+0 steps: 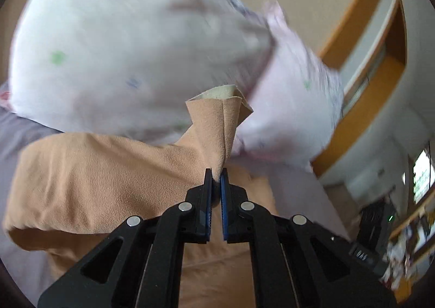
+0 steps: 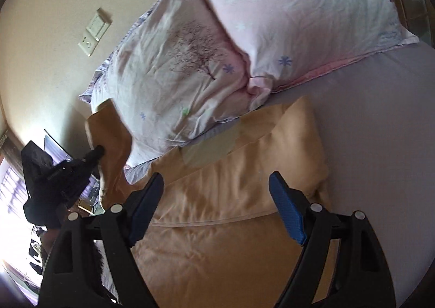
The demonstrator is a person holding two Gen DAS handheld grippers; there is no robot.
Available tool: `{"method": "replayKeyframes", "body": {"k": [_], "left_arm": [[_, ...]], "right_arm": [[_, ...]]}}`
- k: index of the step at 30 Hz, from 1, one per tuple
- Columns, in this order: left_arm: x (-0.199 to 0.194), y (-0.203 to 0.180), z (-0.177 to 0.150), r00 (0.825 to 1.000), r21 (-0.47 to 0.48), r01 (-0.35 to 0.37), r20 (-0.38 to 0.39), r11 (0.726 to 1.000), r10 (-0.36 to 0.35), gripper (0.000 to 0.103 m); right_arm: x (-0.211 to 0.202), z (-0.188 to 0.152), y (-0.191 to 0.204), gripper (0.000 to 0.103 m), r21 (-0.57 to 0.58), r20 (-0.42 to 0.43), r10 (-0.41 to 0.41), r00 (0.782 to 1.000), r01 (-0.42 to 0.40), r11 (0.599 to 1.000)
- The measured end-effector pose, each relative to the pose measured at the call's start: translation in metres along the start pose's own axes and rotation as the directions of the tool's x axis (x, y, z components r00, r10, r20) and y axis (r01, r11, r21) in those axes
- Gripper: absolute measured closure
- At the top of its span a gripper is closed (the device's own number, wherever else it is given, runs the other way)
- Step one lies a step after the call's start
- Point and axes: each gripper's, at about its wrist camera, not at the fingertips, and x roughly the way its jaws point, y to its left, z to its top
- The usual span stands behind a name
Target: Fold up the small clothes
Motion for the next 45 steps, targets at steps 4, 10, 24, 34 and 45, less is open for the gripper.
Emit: {"method": "replayKeyframes", "body": {"k": [4, 10, 24, 34, 45], "left_arm": [[0.113, -0.060, -0.068, 0.920, 0.123, 0.055, -0.392, 0.991, -0.002, 0.098], [0.037, -0.037, -0.063, 0.958, 0.155, 0.111, -0.280, 0.982, -0.064, 0.074], [-0.021, 0.122, -0.064, 0.919, 0.075, -0.351, -0.163, 0.933, 0.359, 0.045], [-0.005, 0.120, -0.069, 0.927, 0.072, -0.321, -0.179, 0.944, 0.329, 0.042], [-0.006, 0.114, -0.074, 0.935, 0.100, -0.302, -0.164, 0.948, 0.315, 0.032]], "right_arm": [[0.013, 0.004, -0.040, 0.031, 0.070, -0.085, -0.075, 0.994, 0.081, 0.994], [0.017, 0.014, -0.056, 0.061, 0.067, -0.108, -0.055, 0.993, 0.063, 0.996], [0.104, 0.020, -0.018, 0.101, -0.228, -0.213, -0.263, 0.941, 0.214, 0.950], [0.075, 0.035, -0.048, 0.094, -0.106, -0.083, -0.428, 0.900, 0.419, 0.902], [0.087, 0.008, -0.033, 0.068, -0.203, -0.131, -0.322, 0.938, 0.292, 0.934]]}}
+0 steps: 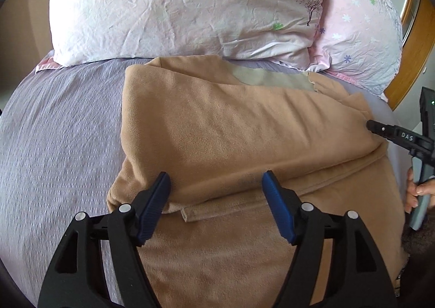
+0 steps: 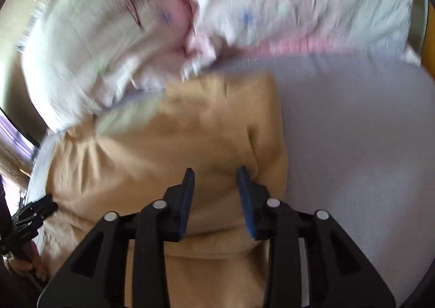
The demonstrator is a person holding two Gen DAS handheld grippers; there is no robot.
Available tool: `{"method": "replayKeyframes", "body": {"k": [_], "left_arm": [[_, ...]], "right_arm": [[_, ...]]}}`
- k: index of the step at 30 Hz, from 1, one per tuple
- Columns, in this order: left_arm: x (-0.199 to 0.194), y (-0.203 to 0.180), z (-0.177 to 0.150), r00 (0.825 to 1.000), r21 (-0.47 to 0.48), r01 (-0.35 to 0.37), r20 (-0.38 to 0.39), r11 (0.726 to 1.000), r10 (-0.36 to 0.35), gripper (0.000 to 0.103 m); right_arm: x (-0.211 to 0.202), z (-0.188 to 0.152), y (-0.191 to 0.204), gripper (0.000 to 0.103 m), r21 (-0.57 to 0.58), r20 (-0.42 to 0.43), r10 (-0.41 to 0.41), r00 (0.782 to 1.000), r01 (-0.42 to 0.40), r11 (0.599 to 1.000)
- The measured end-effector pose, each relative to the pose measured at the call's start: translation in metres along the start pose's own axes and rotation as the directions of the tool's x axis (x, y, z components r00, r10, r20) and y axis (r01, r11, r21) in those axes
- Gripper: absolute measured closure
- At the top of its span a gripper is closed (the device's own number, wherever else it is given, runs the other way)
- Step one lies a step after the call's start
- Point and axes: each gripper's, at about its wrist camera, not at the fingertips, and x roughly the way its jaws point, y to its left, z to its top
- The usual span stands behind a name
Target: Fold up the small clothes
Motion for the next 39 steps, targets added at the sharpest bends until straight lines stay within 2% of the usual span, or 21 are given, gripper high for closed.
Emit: {"method": "replayKeyframes", "body": {"k": [1, 4, 5, 7, 8, 9, 10, 12, 13, 16, 19, 21, 23, 27, 28, 30, 31, 32, 34, 37, 39], "left_arm": [[-0.008, 0.002, -0.003, 1.000, -0.006, 0.022, 0.008, 1.000, -0.022, 0.032], [-0.057, 0.012, -0.023, 0.988, 0.005, 0.137, 0.070, 0.991, -0.137, 0.032], [-0.071, 0.015, -0.031, 0.983, 0.016, 0.165, 0.083, 0.986, -0.165, 0.032], [-0.107, 0.025, -0.058, 0.960, 0.043, 0.259, 0.098, 0.965, -0.262, 0.032], [-0.122, 0.032, -0.073, 0.946, 0.050, 0.304, 0.102, 0.951, -0.308, 0.032], [-0.133, 0.037, -0.085, 0.934, 0.051, 0.336, 0.107, 0.940, -0.340, 0.031], [-0.150, 0.047, -0.105, 0.915, 0.050, 0.385, 0.113, 0.922, -0.388, 0.028], [-0.169, 0.063, -0.138, 0.896, 0.031, 0.423, 0.135, 0.906, -0.423, 0.024], [-0.175, 0.072, -0.155, 0.890, 0.016, 0.435, 0.145, 0.901, -0.432, 0.023], [-0.182, 0.101, -0.206, 0.877, -0.086, 0.470, 0.154, 0.878, -0.455, 0.023], [-0.171, 0.111, -0.240, 0.869, -0.146, 0.493, 0.127, 0.857, -0.478, 0.023], [-0.154, 0.107, -0.250, 0.872, -0.156, 0.489, 0.087, 0.858, -0.481, 0.023], [-0.132, 0.102, -0.252, 0.876, -0.177, 0.480, 0.047, 0.859, -0.480, 0.023], [-0.104, 0.087, -0.246, 0.851, -0.186, 0.521, 0.038, 0.833, -0.524, 0.023], [-0.096, 0.083, -0.243, 0.849, -0.189, 0.523, 0.034, 0.831, -0.527, 0.023], [-0.087, 0.080, -0.245, 0.840, -0.213, 0.535, 0.031, 0.817, -0.542, 0.029], [-0.082, 0.081, -0.245, 0.829, -0.239, 0.548, 0.030, 0.801, -0.558, 0.048], [-0.077, 0.085, -0.246, 0.808, -0.281, 0.571, 0.031, 0.771, -0.588, 0.075], [-0.073, 0.095, -0.249, 0.776, -0.366, 0.600, 0.048, 0.711, -0.630, 0.099], [-0.088, 0.103, -0.248, 0.756, -0.405, 0.621, 0.086, 0.671, -0.649, 0.099], [-0.110, 0.104, -0.233, 0.742, -0.374, 0.651, 0.132, 0.660, -0.658, 0.099]], "right_arm": [[-0.004, -0.001, -0.001, 0.067, 0.019, -0.038, -0.003, 0.999, 0.004, 1.000], [-0.049, -0.016, -0.008, 0.050, 0.049, 0.047, 0.134, 0.990, -0.136, 0.990], [-0.071, -0.026, -0.011, 0.042, 0.027, 0.081, 0.199, 0.977, -0.202, 0.979], [-0.105, -0.047, -0.017, 0.031, -0.019, 0.107, 0.320, 0.942, -0.319, 0.947], [-0.125, -0.066, -0.021, 0.025, -0.047, 0.105, 0.389, 0.915, -0.386, 0.921], [-0.140, -0.081, -0.025, 0.022, -0.073, 0.092, 0.445, 0.891, -0.439, 0.895], [-0.159, -0.105, -0.029, 0.018, -0.102, 0.064, 0.497, 0.865, -0.490, 0.866], [-0.182, -0.144, -0.037, 0.014, -0.146, -0.002, 0.557, 0.830, -0.551, 0.821], [-0.191, -0.163, -0.041, 0.014, -0.160, -0.032, 0.569, 0.822, -0.566, 0.809], [-0.210, -0.229, -0.059, 0.014, -0.101, -0.122, 0.537, 0.835, -0.548, 0.830], [-0.210, -0.266, -0.082, 0.014, -0.001, -0.139, 0.522, 0.841, -0.527, 0.850], [-0.198, -0.278, -0.096, 0.014, 0.066, -0.127, 0.527, 0.840, -0.523, 0.850], [-0.179, -0.279, -0.099, 0.014, 0.101, -0.132, 0.548, 0.826, -0.539, 0.836], [-0.144, -0.274, -0.087, 0.014, 0.118, -0.164, 0.601, 0.782, -0.589, 0.799], [-0.127, -0.262, -0.084, 0.015, 0.123, -0.167, 0.614, 0.772, -0.601, 0.789], [-0.117, -0.262, -0.080, 0.045, 0.134, -0.165, 0.649, 0.742, -0.635, 0.761], [-0.113, -0.261, -0.079, 0.086, 0.143, -0.170, 0.671, 0.722, -0.655, 0.742], [-0.109, -0.261, -0.076, 0.096, 0.147, -0.180, 0.687, 0.704, -0.671, 0.726], [-0.116, -0.261, -0.074, 0.096, 0.124, -0.169, 0.705, 0.689, -0.695, 0.708], [-0.143, -0.244, -0.070, 0.096, 0.061, -0.115, 0.730, 0.674, -0.729, 0.682], [-0.164, -0.222, -0.065, 0.096, -0.008, -0.066, 0.738, 0.671, -0.740, 0.672]]}}
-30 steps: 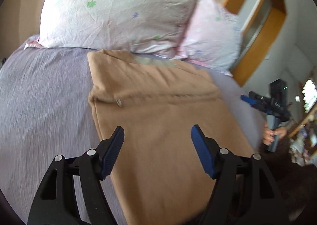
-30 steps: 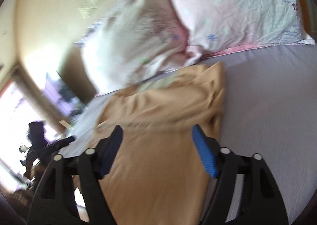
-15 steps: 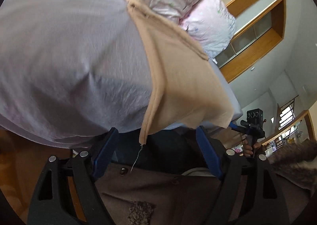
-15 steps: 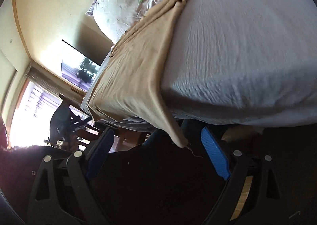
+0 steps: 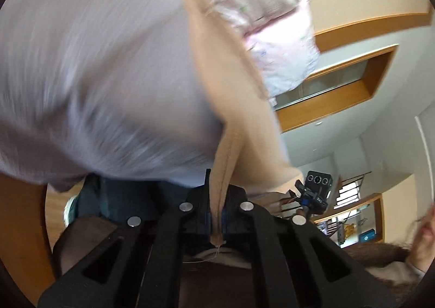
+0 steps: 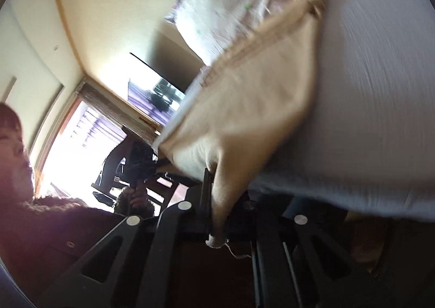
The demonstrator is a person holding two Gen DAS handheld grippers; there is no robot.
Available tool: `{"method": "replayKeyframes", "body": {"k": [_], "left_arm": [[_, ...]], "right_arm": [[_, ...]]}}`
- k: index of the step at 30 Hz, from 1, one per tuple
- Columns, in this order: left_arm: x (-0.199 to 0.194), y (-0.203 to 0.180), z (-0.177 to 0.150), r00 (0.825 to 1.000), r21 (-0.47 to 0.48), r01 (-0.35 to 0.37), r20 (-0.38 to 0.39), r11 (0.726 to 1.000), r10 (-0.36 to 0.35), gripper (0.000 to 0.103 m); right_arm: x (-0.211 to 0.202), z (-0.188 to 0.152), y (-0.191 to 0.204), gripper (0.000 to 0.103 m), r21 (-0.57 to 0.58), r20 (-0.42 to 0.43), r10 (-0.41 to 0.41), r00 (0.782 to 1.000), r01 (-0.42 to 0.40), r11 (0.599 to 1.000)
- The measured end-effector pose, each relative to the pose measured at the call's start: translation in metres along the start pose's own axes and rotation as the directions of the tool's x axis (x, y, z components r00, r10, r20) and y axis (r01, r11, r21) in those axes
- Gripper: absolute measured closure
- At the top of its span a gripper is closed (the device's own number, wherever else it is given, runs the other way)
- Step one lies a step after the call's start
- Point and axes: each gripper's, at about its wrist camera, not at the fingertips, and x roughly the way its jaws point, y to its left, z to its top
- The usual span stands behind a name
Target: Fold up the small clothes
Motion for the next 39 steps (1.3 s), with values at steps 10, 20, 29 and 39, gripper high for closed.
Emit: {"method": "replayKeyframes", "body": {"k": [10, 20, 29, 39], "left_arm": [[0.008, -0.080, 0.174, 0.980, 0.182, -0.060, 0.197, 0.981, 0.024, 0.099], [0.137, 0.010, 0.304, 0.950, -0.029, -0.283, 0.131, 0.959, 0.284, 0.099], [0.119, 0.046, 0.315, 0.977, -0.297, 0.022, 0.208, 0.955, 0.042, 0.094], [0.067, -0.006, 0.266, 0.959, -0.160, -0.150, 0.218, 0.976, 0.183, 0.028]], "right_arm": [[0.021, 0.183, 0.038, 0.096, -0.193, 0.271, -0.009, 0.963, 0.064, 0.979], [0.132, 0.284, -0.133, 0.096, 0.329, 0.131, -0.408, 0.903, 0.349, 0.878], [0.124, 0.305, -0.145, 0.031, 0.415, 0.199, -0.521, 0.830, 0.410, 0.812], [0.127, 0.260, -0.075, 0.019, 0.163, 0.166, -0.412, 0.896, 0.387, 0.908]]}}
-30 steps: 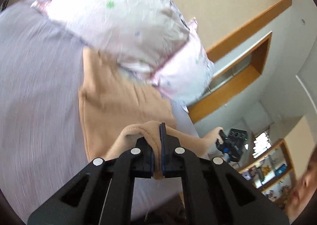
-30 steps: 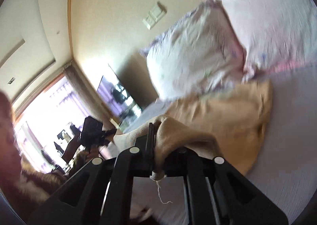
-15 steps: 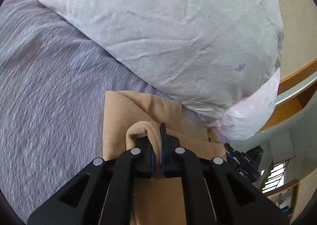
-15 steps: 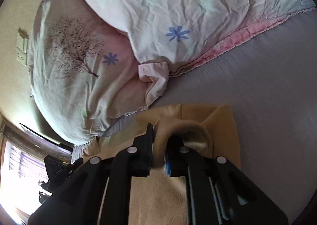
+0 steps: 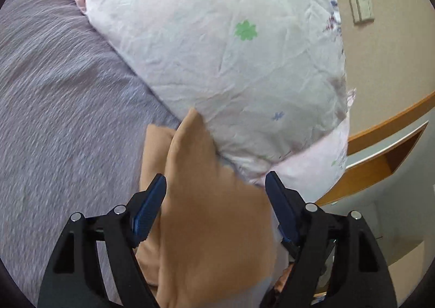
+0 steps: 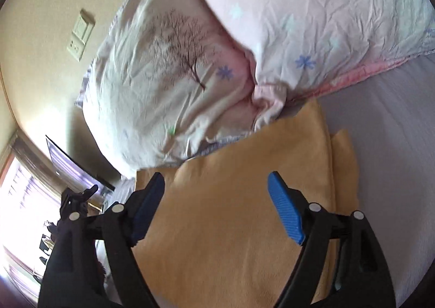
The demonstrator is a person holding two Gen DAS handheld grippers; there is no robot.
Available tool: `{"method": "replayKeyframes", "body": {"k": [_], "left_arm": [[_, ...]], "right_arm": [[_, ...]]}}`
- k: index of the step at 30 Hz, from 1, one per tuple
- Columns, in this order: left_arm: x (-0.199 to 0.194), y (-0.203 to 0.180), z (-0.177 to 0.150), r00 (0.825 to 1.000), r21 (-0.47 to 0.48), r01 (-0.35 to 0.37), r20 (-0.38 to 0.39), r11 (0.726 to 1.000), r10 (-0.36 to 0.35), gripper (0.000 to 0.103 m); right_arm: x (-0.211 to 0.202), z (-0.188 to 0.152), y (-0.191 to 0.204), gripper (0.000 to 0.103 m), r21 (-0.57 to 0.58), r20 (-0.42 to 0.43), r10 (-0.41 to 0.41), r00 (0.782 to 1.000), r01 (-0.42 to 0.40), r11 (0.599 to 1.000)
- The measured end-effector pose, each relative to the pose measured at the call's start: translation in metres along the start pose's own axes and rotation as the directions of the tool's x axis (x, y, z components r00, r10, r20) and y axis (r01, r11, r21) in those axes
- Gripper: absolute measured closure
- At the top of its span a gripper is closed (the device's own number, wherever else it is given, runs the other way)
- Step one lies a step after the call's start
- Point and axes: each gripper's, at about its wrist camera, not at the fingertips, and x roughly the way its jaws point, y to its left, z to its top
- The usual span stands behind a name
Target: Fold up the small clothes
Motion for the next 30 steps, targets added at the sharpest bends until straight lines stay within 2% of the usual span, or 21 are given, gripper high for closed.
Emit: {"method": "replayKeyframes", "body": {"k": [1, 3, 5, 7, 8, 11, 13, 15, 17, 19, 20, 22, 25, 28, 30], "left_arm": [[-0.002, 0.001, -0.010, 0.999, 0.016, -0.036, -0.027, 0.999, 0.036, 0.028], [-0.005, 0.005, -0.029, 0.993, 0.036, -0.090, -0.075, 0.995, 0.093, 0.028], [-0.005, 0.014, -0.036, 0.986, 0.036, -0.127, -0.104, 0.991, 0.130, 0.028], [-0.008, 0.021, -0.044, 0.981, 0.045, -0.143, -0.126, 0.989, 0.148, 0.028], [-0.008, 0.019, -0.048, 0.981, 0.066, -0.150, -0.112, 0.987, 0.157, 0.028], [-0.004, 0.011, -0.053, 0.974, 0.108, -0.196, -0.093, 0.975, 0.206, 0.028], [0.002, 0.005, -0.058, 0.973, 0.099, -0.203, -0.095, 0.974, 0.213, 0.029], [0.010, 0.000, -0.064, 0.967, 0.083, -0.231, -0.086, 0.969, 0.238, 0.041], [0.019, -0.001, -0.067, 0.966, 0.051, -0.224, -0.118, 0.973, 0.229, 0.072], [0.020, -0.005, -0.065, 0.975, 0.024, -0.194, -0.111, 0.981, 0.195, 0.080], [0.019, -0.012, -0.062, 0.982, 0.023, -0.158, -0.102, 0.987, 0.160, 0.081], [0.017, -0.036, -0.058, 0.992, 0.041, -0.087, -0.083, 0.995, 0.090, 0.082], [0.031, -0.098, -0.056, 0.996, 0.169, 0.007, -0.092, 0.986, 0.009, 0.082], [0.075, -0.168, -0.071, 0.980, 0.296, 0.128, -0.181, 0.947, -0.076, 0.082], [0.120, -0.206, -0.094, 0.954, 0.352, 0.204, -0.281, 0.913, -0.105, 0.082]], "right_arm": [[0.007, -0.003, -0.004, 0.015, 0.010, -0.035, -0.043, 0.998, 0.044, 0.999], [0.033, -0.006, -0.005, 0.015, 0.010, -0.135, -0.132, 0.982, 0.135, 0.991], [0.028, -0.013, -0.004, 0.015, -0.045, -0.058, -0.113, 0.992, 0.110, 0.993], [0.022, -0.015, -0.008, 0.015, -0.026, -0.037, -0.051, 0.998, 0.050, 0.998], [0.015, -0.013, -0.010, 0.014, -0.001, -0.008, -0.004, 1.000, 0.004, 1.000], [-0.002, -0.007, -0.018, 0.010, 0.032, 0.097, 0.041, 0.994, -0.044, 0.999], [-0.012, -0.003, -0.027, 0.009, 0.079, 0.150, 0.068, 0.986, -0.081, 0.994], [-0.023, 0.000, -0.037, 0.009, 0.124, 0.177, 0.088, 0.980, -0.111, 0.986], [-0.026, 0.004, -0.047, 0.009, 0.159, 0.196, 0.105, 0.975, -0.137, 0.978], [-0.039, 0.003, -0.050, 0.009, 0.179, 0.209, 0.115, 0.971, -0.154, 0.972], [-0.036, 0.004, -0.051, 0.009, 0.183, 0.217, 0.119, 0.969, -0.160, 0.970], [-0.056, 0.000, -0.052, 0.009, 0.185, 0.240, 0.131, 0.962, -0.178, 0.967], [-0.069, 0.005, -0.052, 0.009, 0.186, 0.293, 0.133, 0.947, -0.193, 0.963], [-0.078, 0.008, -0.057, 0.009, 0.192, 0.338, 0.117, 0.934, -0.189, 0.963], [-0.082, 0.009, -0.060, 0.009, 0.195, 0.350, 0.090, 0.932, -0.167, 0.967]]}}
